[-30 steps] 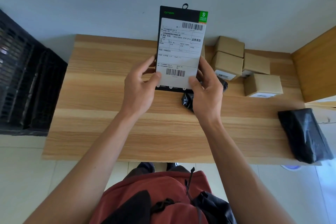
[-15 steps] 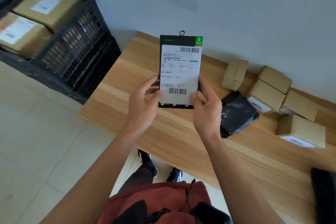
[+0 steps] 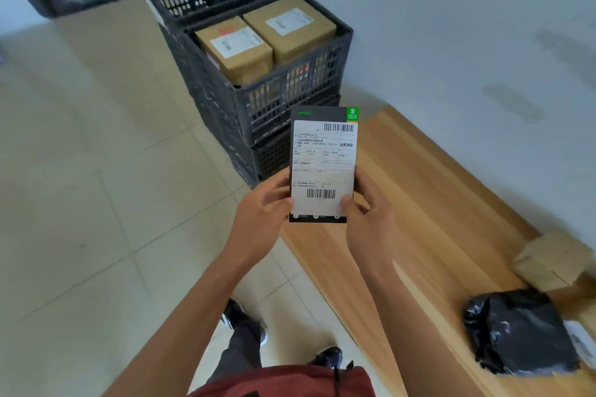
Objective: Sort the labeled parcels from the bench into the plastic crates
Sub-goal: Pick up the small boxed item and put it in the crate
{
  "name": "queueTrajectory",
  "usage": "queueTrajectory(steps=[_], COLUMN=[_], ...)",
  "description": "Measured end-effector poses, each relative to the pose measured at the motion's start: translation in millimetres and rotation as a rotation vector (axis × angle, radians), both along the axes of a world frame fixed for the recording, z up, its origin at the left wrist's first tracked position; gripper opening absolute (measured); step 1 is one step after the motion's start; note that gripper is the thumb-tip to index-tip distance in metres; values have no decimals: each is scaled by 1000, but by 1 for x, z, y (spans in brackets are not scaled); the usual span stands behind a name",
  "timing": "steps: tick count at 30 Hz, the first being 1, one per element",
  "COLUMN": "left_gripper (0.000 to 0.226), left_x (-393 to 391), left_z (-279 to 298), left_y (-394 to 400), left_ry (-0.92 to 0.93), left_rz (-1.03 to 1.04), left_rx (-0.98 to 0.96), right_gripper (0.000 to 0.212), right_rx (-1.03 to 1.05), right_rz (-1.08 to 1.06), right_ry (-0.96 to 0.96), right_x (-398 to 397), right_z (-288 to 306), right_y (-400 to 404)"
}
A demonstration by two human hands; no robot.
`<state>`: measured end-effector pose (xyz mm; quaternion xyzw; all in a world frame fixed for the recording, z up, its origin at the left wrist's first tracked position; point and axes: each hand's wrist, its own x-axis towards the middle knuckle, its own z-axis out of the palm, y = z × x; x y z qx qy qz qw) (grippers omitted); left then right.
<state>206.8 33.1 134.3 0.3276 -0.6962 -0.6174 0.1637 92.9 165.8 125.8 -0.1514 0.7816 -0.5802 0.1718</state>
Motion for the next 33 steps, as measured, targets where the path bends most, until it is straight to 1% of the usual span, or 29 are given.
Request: queueTrajectory(steps=[5,9,11,14,19,25,29,33], left_gripper=[61,60,59,55,55,53,50,49], left_x=[34,49,59,73,87,78,58,21], left_z=[-6,-8,-8,-8,-9,-11,-17,-14], left_y=[-90,-168,-200,-241,-286,-337,-385,-435], left_ry=[-19,-18,-6,4,7,5,-18,-39], left_rz=[101,177,204,238,284,305,376,393], left_rx=[19,-7,-21,-53,-41,-25,-58,-77], right_gripper=[59,61,61,60,64,63,64,60], right_rx=[-7,30,11,-24,-6,-25,-68,-101], right_rz=[95,156,181,227,283,315,327,322], right_ry=[-21,10,11,-12,20,12,-72,-135], right_x=[27,41,49,60,67,51,26,-13], right_z=[1,6,12,16,11,9,2,4], right_y=[-96,-176,-210,-251,-299,-358,-408,-461])
